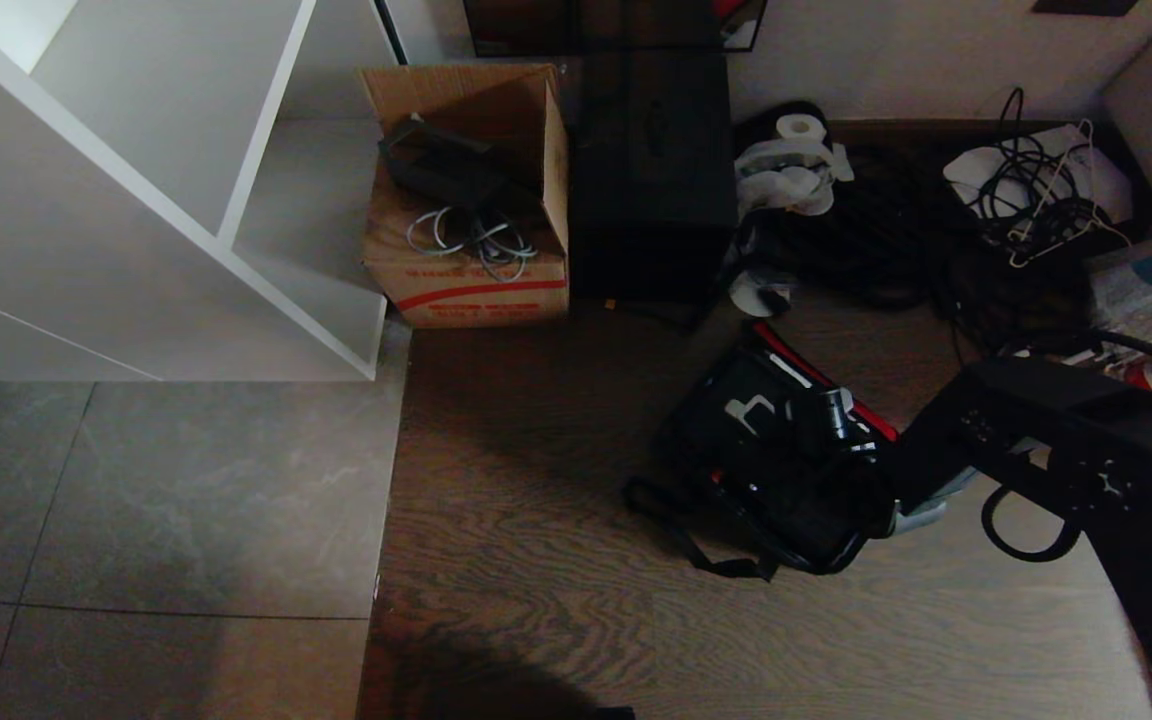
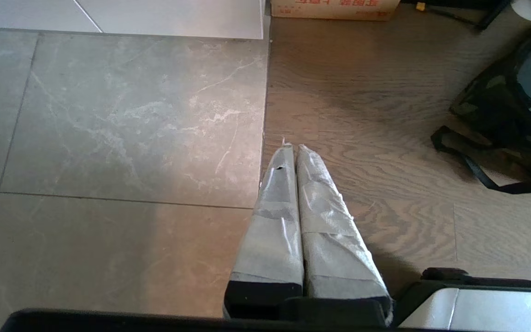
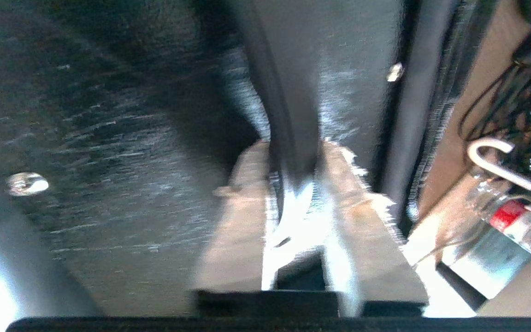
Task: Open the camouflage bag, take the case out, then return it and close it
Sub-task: Lift the black box
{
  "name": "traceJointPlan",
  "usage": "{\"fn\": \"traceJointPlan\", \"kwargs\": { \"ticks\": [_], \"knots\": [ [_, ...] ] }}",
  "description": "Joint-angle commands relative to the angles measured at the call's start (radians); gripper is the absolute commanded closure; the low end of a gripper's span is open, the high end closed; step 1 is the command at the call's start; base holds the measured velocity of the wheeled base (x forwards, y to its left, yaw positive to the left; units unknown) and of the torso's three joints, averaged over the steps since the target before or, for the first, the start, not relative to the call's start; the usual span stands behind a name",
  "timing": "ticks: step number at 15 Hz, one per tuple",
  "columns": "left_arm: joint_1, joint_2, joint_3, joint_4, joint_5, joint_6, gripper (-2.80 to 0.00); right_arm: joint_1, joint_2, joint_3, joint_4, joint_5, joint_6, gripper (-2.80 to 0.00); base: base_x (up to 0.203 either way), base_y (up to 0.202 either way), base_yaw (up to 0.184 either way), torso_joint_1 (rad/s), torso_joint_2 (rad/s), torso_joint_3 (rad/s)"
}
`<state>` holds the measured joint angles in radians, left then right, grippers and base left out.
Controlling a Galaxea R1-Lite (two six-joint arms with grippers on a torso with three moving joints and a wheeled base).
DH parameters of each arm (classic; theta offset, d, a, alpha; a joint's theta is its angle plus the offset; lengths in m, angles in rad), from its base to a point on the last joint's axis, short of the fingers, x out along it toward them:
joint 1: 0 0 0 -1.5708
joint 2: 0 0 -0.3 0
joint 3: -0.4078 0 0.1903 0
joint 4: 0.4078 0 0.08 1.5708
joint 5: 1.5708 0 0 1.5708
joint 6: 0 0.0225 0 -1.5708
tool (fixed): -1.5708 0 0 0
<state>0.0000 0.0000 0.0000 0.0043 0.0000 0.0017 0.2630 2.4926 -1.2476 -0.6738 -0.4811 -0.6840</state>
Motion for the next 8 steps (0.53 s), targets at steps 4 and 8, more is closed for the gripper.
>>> {"fn": "traceJointPlan", "kwargs": {
  "ticks": [4,8],
  "knots": [
    [0.000,0.000,0.000,0.000,0.000,0.000,0.00,-0.025,-0.009,-0.064,-0.006,-0.027,-0.004,-2.80,0.000,0.000,0.000,0.000,0.00,0.000],
    [0.000,0.000,0.000,0.000,0.000,0.000,0.00,-0.101,-0.017,-0.198,0.189,-0.027,-0.001,-2.80,0.000,0.000,0.000,0.000,0.00,0.000]
  ]
}}
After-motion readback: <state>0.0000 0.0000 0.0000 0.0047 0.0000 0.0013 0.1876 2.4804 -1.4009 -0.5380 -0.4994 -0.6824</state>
